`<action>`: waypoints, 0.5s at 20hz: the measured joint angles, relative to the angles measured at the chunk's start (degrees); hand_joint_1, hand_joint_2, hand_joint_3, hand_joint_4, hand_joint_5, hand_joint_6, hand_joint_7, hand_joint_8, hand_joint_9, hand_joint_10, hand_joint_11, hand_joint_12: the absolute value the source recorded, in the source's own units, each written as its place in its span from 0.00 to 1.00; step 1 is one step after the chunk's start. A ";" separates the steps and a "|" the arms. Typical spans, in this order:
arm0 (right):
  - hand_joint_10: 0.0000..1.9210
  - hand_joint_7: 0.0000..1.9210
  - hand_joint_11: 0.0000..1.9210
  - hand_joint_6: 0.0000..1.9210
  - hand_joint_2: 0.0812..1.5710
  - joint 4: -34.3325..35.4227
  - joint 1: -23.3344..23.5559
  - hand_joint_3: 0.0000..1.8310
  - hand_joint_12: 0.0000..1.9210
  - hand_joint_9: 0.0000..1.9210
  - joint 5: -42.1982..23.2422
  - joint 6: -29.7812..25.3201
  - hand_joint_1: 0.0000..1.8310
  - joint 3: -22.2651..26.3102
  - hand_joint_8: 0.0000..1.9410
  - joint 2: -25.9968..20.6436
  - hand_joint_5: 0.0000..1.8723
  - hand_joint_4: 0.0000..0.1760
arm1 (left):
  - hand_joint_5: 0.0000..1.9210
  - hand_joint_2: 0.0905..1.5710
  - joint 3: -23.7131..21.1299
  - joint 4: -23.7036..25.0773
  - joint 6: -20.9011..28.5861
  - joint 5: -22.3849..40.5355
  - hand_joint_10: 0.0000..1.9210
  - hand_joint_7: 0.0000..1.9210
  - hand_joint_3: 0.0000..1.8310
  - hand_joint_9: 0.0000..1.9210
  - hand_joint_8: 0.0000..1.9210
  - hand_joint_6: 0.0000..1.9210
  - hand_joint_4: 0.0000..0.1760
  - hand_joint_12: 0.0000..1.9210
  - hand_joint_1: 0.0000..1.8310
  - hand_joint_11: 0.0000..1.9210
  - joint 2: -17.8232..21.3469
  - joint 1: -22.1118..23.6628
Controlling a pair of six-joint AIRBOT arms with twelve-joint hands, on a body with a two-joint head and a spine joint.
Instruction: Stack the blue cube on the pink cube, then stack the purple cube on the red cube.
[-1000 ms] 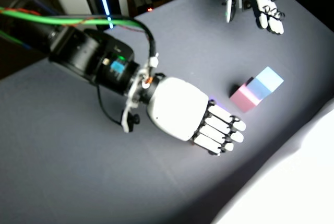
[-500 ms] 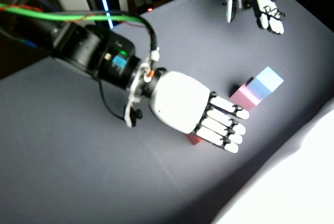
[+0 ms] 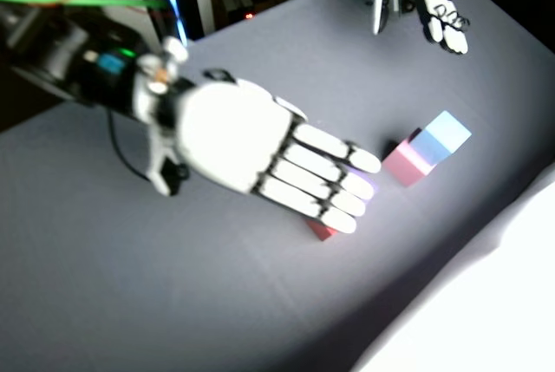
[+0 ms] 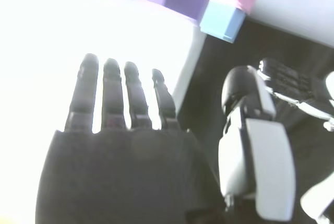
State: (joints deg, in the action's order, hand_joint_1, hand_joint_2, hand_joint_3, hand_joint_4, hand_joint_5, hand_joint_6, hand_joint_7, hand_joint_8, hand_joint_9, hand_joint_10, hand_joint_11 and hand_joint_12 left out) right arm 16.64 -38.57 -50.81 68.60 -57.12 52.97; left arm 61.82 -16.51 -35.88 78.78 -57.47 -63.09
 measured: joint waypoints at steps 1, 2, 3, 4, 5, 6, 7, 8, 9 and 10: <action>0.00 0.00 0.00 0.00 0.80 -0.11 -1.86 0.01 0.00 0.00 -2.82 -0.48 0.07 1.11 0.00 -1.05 0.00 0.53 | 0.00 0.82 -0.24 -0.13 -0.02 0.44 0.00 0.00 0.01 0.00 0.00 0.00 0.74 0.00 0.24 0.00 0.20 -0.13; 0.00 0.00 0.00 0.00 0.80 -0.11 -5.14 0.01 0.00 0.00 -6.84 -1.77 0.06 2.69 0.00 -2.64 0.00 0.68 | 0.00 0.82 -0.59 -0.48 -0.02 1.20 0.00 0.00 0.00 0.00 0.00 0.00 0.84 0.00 0.19 0.00 0.59 -0.44; 0.00 0.00 0.00 0.00 0.81 0.31 -8.52 0.01 0.00 0.00 -10.56 -3.15 0.06 4.07 0.00 -4.11 0.00 0.64 | 0.00 0.83 -0.79 -0.63 -0.02 2.16 0.00 0.00 0.01 0.00 0.00 0.00 0.89 0.00 0.16 0.00 0.81 -0.72; 0.00 0.00 0.00 0.00 0.81 1.07 -10.78 0.01 0.00 0.00 -13.00 -3.56 0.05 5.09 0.00 -4.92 0.00 0.49 | 0.00 0.83 -1.09 -0.98 0.02 2.78 0.00 0.00 0.01 0.00 0.00 0.00 0.90 0.00 0.15 0.00 0.94 -0.79; 0.00 0.00 0.00 0.00 0.84 1.81 -12.63 0.02 0.00 0.00 -14.99 -3.67 0.06 6.10 0.00 -5.77 0.00 0.39 | 0.00 0.83 -1.14 -0.98 -0.02 3.41 0.00 0.00 0.00 0.00 0.00 0.00 0.81 0.00 0.15 0.00 0.96 -0.76; 0.00 0.00 0.00 0.00 0.85 2.01 -14.58 0.02 0.00 0.00 -17.62 -3.87 0.07 7.30 0.00 -6.84 0.00 0.32 | 0.00 0.83 -1.20 -0.90 -0.02 4.63 0.00 0.00 0.00 0.00 0.00 0.00 0.65 0.00 0.19 0.00 0.98 -0.79; 0.00 0.00 0.00 0.00 0.85 1.92 -15.89 0.02 0.00 0.00 -19.74 -3.89 0.08 8.20 0.00 -7.58 0.00 0.31 | 0.00 0.82 -1.57 -0.87 -0.07 5.29 0.00 0.00 0.00 0.00 0.00 0.00 0.62 0.00 0.19 0.00 1.22 -0.79; 0.00 0.00 0.00 0.00 0.84 1.88 -17.00 0.02 0.00 0.00 -22.27 -3.91 0.08 8.90 0.00 -8.22 0.00 0.33 | 0.00 0.83 -1.99 -0.90 -0.26 6.21 0.00 0.00 0.00 0.00 0.00 0.00 0.52 0.00 0.19 0.00 1.70 -0.79; 0.00 0.00 0.00 0.00 0.84 1.84 -17.90 0.01 0.00 0.00 -24.35 -3.93 0.11 9.55 0.00 -8.83 0.00 0.28 | 0.00 0.83 -2.21 -0.83 -0.57 7.13 0.00 0.00 0.00 0.00 0.00 0.00 0.48 0.00 0.22 0.00 2.25 -0.79; 0.00 0.00 0.00 0.00 0.85 1.79 -18.58 0.01 0.00 0.00 -26.58 -4.02 0.14 10.10 0.00 -9.38 0.00 0.02 | 0.00 0.82 -2.93 -1.14 -1.07 8.48 0.00 0.00 0.00 0.00 0.00 0.00 0.64 0.00 0.29 0.00 3.15 -0.79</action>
State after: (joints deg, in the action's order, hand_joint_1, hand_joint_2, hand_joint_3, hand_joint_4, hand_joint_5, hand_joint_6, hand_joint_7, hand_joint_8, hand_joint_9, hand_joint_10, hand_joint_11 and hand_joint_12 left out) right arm 18.44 -57.14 -77.38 64.58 -47.03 43.59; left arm 58.89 -17.65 -36.95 87.26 -54.33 -63.88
